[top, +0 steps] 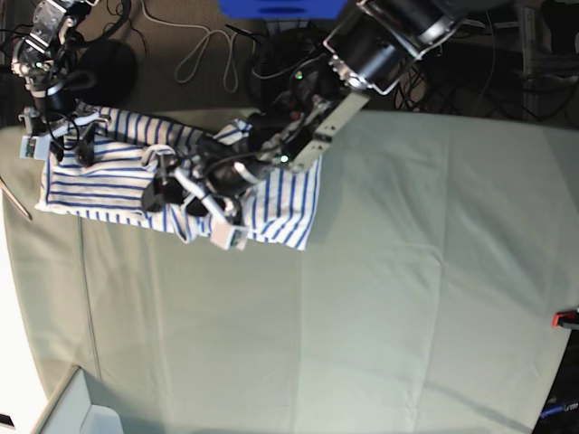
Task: Layout the t-shirt on the table in an organized manner, then fold the t-shirt properly
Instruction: 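Carry the shirt end with the left gripper toward the right gripper, then lay the carried end onto the shirt and release with the left gripper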
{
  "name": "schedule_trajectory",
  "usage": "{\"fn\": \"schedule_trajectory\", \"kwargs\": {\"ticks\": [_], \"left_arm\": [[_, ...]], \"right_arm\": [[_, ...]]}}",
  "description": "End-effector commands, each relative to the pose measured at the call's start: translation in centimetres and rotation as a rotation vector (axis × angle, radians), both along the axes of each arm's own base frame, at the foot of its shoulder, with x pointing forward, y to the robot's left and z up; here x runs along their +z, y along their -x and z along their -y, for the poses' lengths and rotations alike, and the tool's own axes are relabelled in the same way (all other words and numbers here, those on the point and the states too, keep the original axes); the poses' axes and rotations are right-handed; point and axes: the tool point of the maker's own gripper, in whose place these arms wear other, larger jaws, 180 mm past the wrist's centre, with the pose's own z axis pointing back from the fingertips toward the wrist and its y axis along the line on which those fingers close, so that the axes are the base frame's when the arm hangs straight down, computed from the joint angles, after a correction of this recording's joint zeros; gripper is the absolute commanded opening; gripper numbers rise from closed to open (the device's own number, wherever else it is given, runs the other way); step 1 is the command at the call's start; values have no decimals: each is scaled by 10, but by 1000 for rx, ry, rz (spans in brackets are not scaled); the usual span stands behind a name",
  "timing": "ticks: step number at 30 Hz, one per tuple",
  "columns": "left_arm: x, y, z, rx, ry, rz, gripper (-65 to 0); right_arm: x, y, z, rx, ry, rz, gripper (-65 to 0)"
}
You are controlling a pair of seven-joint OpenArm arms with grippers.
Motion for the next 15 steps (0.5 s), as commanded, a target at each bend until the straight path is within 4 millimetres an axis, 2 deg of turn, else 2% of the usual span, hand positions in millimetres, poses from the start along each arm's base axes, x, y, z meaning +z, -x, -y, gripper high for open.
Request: {"fn": "schedule_trajectory", "kwargs": {"ticks": [1, 4, 10, 13, 15], "left_arm": [[25, -12, 8, 12, 59, 50, -144], [37, -14, 7, 13, 79, 79, -145], [55, -25, -32, 20, 47, 185, -146], [51, -28, -55, 24, 5, 204, -146], [43, -28, -60, 24, -18, 196, -146]], "right_arm": [[13, -6, 9, -8, 22, 44, -365], [13, -6, 8, -8, 21, 45, -365], [13, -7, 8, -8, 21, 47, -365], [13, -7, 9, -8, 22, 47, -365], [13, -7, 9, -8, 22, 47, -365]]}}
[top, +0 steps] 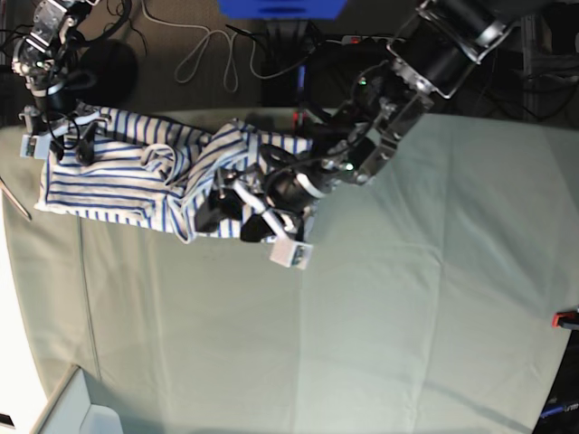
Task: Layout the t-shirt on the table in an organized manner, then fold the t-shirt properly
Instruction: 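Lay the carried end onto the shirt and release with the left gripper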
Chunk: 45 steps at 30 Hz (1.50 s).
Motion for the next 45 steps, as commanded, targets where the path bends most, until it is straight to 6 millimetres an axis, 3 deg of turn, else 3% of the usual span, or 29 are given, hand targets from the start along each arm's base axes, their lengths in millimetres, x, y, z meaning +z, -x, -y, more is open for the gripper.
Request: {"fn": "schedule_trajectory", "kwargs": {"ticks": [1, 7, 12, 18, 21, 24, 28, 32, 37, 42, 45], "left_arm": [[9, -4, 9, -5, 34, 20, -146], [-19, 5, 42, -7, 42, -91, -146], [-29, 13, 95, -99, 15, -130, -144], [-16, 30, 129, -287, -71, -6, -143], [8, 44, 149, -377, -60, 78, -143], [18, 47, 156, -407, -59, 113, -143], [20, 44, 155, -402, -60, 119, -142], [46, 34, 156, -369, 4, 151, -142], [60, 35, 120, -360, 15, 212, -146], [26, 35, 65, -337, -83, 190, -147], [5, 42, 46, -334, -127, 152, -147]], "right_arm": [[13, -7, 9, -8, 22, 48, -365], [14, -8, 9, -8, 20, 51, -365], [13, -6, 9, -8, 21, 47, -365], [12, -5, 9, -8, 21, 42, -365], [12, -5, 9, -8, 21, 42, -365], [13, -5, 9, -8, 22, 43, -365], [13, -5, 9, -8, 22, 43, -365], [12, -4, 9, -8, 20, 42, -365], [12, -3, 11, -14, 22, 41, -365], [14, -7, 9, -9, 22, 47, -365], [13, -8, 9, -10, 20, 48, -365]]}}
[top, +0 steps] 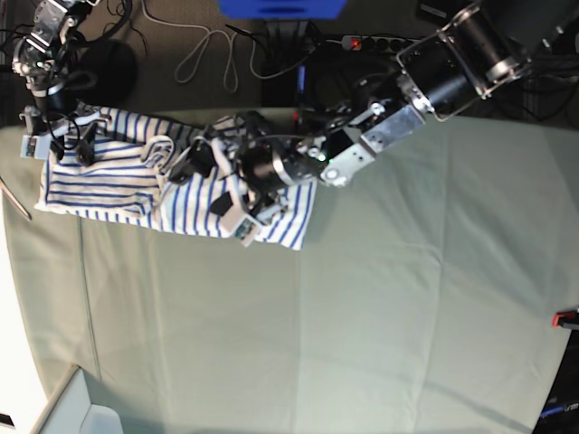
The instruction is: Layout the t-shirt on the table in an organized manner, then fold the t-shirt properly
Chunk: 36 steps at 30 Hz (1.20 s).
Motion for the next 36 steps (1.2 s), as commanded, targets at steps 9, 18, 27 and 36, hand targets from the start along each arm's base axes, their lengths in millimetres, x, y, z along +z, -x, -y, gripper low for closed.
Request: {"fn": "schedule_trajectory", "kwargs": {"ticks": [9, 18, 27, 36], "left_arm": [[-22, 37, 36, -95, -8, -62, -147], [-19, 64, 95, -198, 7, -79, -144], [-2, 44, 80, -187, 26, -24, -143], [39, 13, 31, -78, 114, 51, -143]], "right_arm": [[14, -8, 9, -5, 22, 49, -365], [14, -6, 11, -11, 26, 49, -365], [14, -5, 11, -11, 26, 46, -365], [16, -8, 11, -11, 27, 53, -365]]}}
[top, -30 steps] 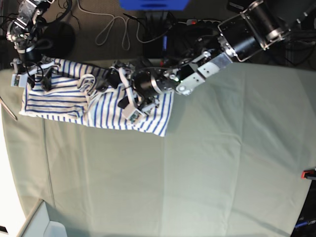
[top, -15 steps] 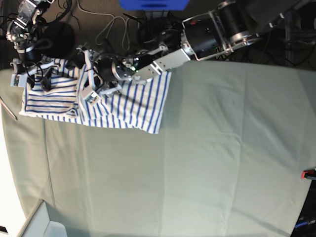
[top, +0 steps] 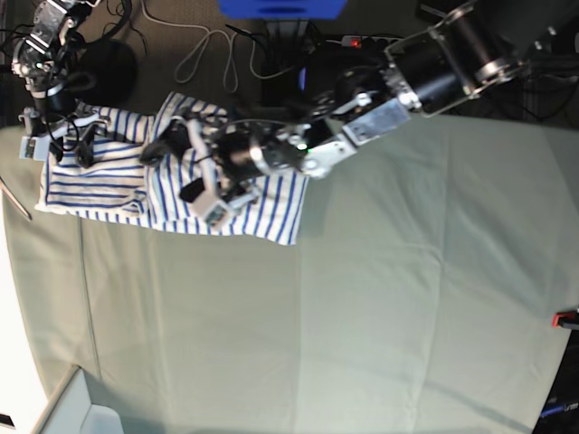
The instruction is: Layout the t-shirt on the table in an organized manner, then fold the t-shirt properly
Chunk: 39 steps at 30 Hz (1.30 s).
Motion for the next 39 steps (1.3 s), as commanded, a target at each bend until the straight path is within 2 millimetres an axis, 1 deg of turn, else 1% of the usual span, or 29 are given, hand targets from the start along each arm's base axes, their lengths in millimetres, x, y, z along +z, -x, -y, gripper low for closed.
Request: {"fn": "schedule_trajectory", "kwargs": {"ticks": [1, 2, 4, 6, 7, 9, 10, 11, 12, 14, 15, 16, 18, 19, 20, 22, 24, 26, 31, 33, 35, 37, 39], "left_arm": [[21, -22, -7, 39, 47, 50, -143], [21, -33, -19, 73, 39, 58, -144], [17, -56, -51, 167, 20, 59, -146], [5, -80, -94, 297, -6, 39, -147], [1, -88, -112, 355, -12, 27, -147], [-8, -101, -147, 475, -15, -3, -147], [-11, -105, -162, 523, -14, -15, -147], [-16, -108, -175, 569, -16, -30, -147], [-20, -109, -184, 600, -18, -43, -147], [-27, -105, -189, 614, -25, -61, -147], [-29, -104, -189, 617, -29, -66, -147], [-35, -98, -189, 617, -35, -81, -147], [-41, -89, -185, 616, -34, -106, -147], [-42, -87, -181, 617, -25, -113, -147], [-48, -83, -178, 619, -30, -130, -147], [-60, -76, -180, 630, -41, -165, -147], [-69, -71, -183, 636, -54, -185, -147], [-76, -69, -186, 643, -68, -199, -147], [-85, -70, -187, 657, -80, -221, -147], [-85, -79, -189, 663, -84, -214, -147], [-86, -82, -191, 667, -91, -213, -147], [-84, -86, -191, 669, -89, -208, -147], [-83, -89, -192, 668, -89, -204, -147]], "right_arm": [[16, -8, 10, -6, 29, 51, -365], [19, -9, 11, -4, 37, 59, -365], [29, -14, 12, 3, 56, 80, -364], [36, -18, 6, 3, 58, 105, -363], [41, -21, 4, 6, 64, 120, -363], [52, -26, 3, 12, 83, 146, -362], [54, -27, 1, 11, 81, 154, -362], [56, -28, -3, 10, 78, 163, -362], [58, -29, -5, 10, 79, 170, -362], [59, -30, -6, 9, 77, 174, -351], [59, -30, -5, 10, 79, 173, -334], [61, -33, -4, 6, 79, 181, -312], [65, -32, 5, -20, 88, 190, -277], [68, -37, 9, -32, 87, 204, -261], [67, -40, 13, -48, 83, 208, -246], [68, -42, 32, -69, 100, 187, -231], [57, -41, 41, -71, 94, 124, -226], [42, -34, 48, -71, 80, 56, -226], [20, -24, 46, -80, 35, 5, -227], [14, -22, 42, -83, 19, -7, -226], [10, -21, 38, -84, 6, -14, -226], [9, -21, 37, -81, 5, -17, -226], [9, -32, 25, -39, -2, -13, -227]]}}
